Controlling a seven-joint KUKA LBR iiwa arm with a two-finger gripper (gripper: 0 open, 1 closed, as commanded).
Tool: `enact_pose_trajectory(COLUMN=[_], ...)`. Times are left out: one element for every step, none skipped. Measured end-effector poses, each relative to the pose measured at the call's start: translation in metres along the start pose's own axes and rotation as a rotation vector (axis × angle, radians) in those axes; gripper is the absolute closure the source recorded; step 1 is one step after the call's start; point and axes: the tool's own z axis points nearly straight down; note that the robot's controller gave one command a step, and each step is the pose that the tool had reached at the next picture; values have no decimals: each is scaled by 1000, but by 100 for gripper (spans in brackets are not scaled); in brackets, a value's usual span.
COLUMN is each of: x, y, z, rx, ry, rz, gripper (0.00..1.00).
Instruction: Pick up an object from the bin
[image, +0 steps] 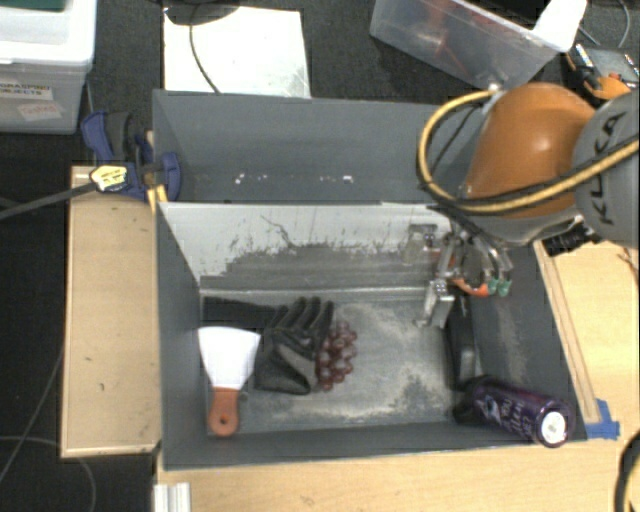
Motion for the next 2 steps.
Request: enact_pose_trajectory(x=[-1, 9], y=[0, 78], z=[-5, 55], rx=[0, 0], ry=[-8, -5], rz=[0, -293], gripper=[0, 0])
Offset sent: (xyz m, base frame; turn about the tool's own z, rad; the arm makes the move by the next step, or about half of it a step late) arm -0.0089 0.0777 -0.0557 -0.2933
